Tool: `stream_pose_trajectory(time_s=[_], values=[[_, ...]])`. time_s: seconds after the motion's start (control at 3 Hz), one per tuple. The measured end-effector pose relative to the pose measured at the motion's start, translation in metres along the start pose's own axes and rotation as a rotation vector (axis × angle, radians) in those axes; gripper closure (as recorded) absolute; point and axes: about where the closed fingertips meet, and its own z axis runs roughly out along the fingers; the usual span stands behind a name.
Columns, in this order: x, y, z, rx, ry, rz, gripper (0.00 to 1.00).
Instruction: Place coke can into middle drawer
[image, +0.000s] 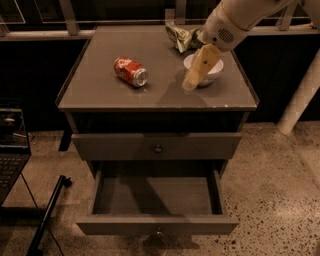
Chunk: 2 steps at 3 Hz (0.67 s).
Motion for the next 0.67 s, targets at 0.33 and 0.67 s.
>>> stream_pose_trajectory(time_s=[0.33, 0.67], values=[[-0.0741, -0.0222, 0.0618, -0.024, 0.023, 0.011, 0.00], [-0.0739, -0.0220, 0.0623, -0.024, 0.024, 0.011, 0.00]])
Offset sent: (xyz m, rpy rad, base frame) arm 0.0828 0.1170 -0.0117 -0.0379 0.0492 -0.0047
